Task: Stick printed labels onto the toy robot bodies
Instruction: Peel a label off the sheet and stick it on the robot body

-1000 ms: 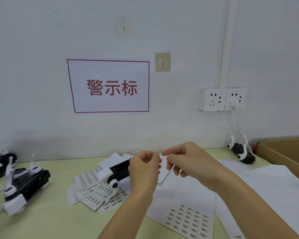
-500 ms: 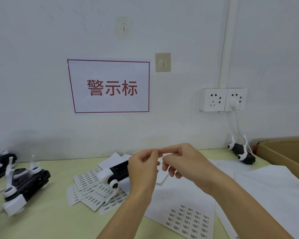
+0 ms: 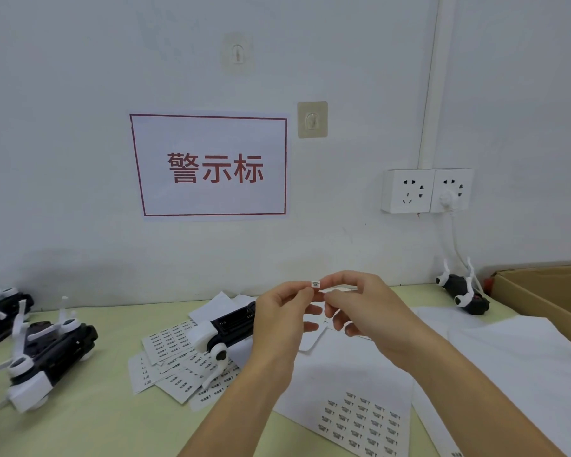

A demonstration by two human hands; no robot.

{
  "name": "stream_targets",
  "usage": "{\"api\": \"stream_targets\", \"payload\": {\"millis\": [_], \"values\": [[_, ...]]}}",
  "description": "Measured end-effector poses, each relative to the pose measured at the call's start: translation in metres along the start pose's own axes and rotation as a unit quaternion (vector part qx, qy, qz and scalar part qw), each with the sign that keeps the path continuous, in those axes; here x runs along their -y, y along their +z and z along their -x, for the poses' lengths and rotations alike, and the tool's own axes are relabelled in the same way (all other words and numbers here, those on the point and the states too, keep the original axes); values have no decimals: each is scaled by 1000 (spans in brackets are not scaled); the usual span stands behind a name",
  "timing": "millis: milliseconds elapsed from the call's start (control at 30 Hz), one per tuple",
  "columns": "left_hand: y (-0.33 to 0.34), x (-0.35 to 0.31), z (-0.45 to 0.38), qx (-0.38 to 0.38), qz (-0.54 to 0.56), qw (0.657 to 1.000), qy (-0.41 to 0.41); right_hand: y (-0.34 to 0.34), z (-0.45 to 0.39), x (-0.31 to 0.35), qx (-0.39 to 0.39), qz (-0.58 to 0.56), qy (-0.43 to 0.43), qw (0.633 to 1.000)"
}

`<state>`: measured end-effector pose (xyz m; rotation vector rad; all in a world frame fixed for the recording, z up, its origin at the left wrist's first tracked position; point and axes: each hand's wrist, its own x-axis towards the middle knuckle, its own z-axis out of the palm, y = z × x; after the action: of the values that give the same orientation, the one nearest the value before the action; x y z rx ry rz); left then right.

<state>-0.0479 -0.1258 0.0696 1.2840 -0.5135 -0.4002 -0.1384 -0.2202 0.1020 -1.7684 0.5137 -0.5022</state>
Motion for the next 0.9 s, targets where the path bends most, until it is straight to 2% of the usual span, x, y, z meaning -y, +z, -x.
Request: {"api": "stream_targets", "payload": {"millis": [533, 900], "values": [[2, 0, 2, -58, -82, 994, 45, 0, -4, -6, -35, 42, 2, 998], [4, 2, 5, -50, -99, 993, 44, 2, -7, -12, -92, 69, -20, 993]]}}
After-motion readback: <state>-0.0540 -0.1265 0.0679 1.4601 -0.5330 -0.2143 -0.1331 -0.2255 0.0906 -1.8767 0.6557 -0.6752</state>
